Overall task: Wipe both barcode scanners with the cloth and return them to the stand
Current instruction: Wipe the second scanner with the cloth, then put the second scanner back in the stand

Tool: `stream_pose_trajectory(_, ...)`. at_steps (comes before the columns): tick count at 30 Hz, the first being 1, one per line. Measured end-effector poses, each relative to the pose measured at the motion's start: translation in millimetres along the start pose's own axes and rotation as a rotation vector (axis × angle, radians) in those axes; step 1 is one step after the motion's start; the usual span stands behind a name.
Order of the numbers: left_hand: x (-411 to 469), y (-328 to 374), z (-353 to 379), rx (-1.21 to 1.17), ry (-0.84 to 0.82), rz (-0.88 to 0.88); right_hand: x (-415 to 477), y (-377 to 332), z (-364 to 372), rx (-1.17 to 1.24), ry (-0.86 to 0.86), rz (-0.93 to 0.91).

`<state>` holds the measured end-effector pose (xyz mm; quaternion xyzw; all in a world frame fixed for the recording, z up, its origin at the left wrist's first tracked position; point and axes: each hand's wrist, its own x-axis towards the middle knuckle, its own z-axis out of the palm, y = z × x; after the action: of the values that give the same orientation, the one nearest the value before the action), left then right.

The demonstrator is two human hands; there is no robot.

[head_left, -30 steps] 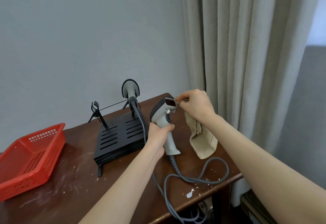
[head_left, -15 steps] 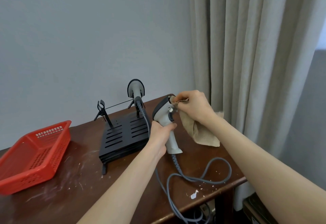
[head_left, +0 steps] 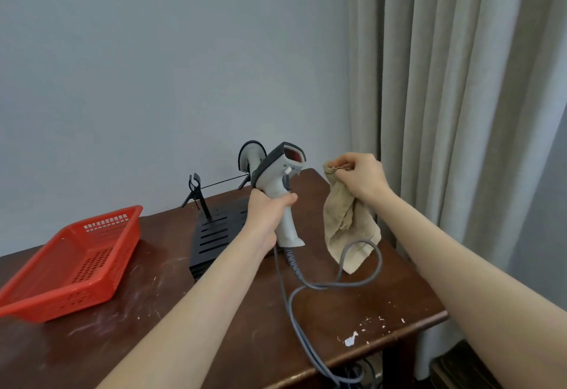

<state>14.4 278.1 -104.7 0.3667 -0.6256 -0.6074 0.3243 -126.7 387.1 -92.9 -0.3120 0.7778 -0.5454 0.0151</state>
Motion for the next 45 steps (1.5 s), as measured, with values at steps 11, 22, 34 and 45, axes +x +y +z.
stream_pose_trajectory(11, -6, 30, -42, -0.016, 0.057, 0.12, -20, 9, 38, 0.033, -0.373, 0.112)
stream_pose_trajectory(22, 10, 61, -59, -0.081, 0.158, 0.12, -20, -106, 31, 0.201, -0.333, -0.153)
stream_pose_trajectory(34, 17, 83, -88, -0.056, 0.108, 0.006, -56, -122, 86, 0.025, -0.812, -0.12)
stream_pose_trajectory(45, 9, 111, -106, -0.137, -0.046, 0.062, -47, -150, 106, 0.628, -0.721, 0.191)
